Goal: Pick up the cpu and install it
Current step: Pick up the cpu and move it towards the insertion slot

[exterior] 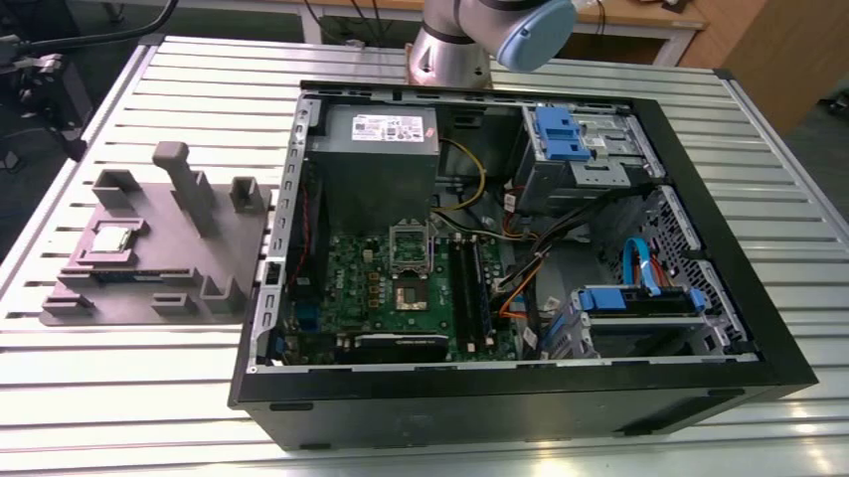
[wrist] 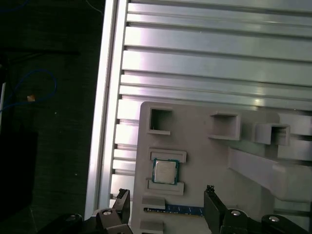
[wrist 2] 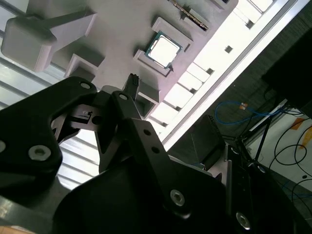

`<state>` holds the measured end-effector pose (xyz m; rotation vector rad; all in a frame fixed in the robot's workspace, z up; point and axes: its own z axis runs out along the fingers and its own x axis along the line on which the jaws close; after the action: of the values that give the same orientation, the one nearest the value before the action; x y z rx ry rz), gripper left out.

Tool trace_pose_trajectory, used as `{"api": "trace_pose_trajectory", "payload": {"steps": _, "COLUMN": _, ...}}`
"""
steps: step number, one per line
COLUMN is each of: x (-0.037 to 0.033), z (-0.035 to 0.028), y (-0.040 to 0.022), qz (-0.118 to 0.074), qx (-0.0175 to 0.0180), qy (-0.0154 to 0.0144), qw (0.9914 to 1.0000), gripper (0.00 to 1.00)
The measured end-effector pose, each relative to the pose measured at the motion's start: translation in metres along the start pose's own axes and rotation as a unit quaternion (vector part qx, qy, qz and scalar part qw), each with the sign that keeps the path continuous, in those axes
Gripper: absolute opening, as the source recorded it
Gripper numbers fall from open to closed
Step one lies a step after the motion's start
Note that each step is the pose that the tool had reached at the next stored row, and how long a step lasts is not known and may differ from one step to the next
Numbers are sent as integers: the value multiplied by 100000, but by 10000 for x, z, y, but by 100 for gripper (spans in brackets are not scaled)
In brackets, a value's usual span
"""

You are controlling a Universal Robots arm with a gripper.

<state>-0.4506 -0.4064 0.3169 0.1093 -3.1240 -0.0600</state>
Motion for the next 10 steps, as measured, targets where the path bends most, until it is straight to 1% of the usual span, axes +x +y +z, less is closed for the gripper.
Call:
{"api": "trace_pose_trajectory", "payload": {"steps": 7, "x": 0, "z": 18, "y": -1, "qz": 3, "qx": 0, "qy": 4, "qw": 100000, "gripper": 71}}
{"api": "trace_pose_trajectory", "payload": {"steps": 8, "x": 0, "z": 34, "y": -1, "qz": 2, "qx": -1, "qy": 2, "qw": 100000, "gripper": 71}}
{"api": "trace_pose_trajectory", "payload": {"steps": 10, "x": 0, "z": 37, "y": -1, "qz": 2, "qx": -2, "qy": -1, "qw": 100000, "gripper": 71}}
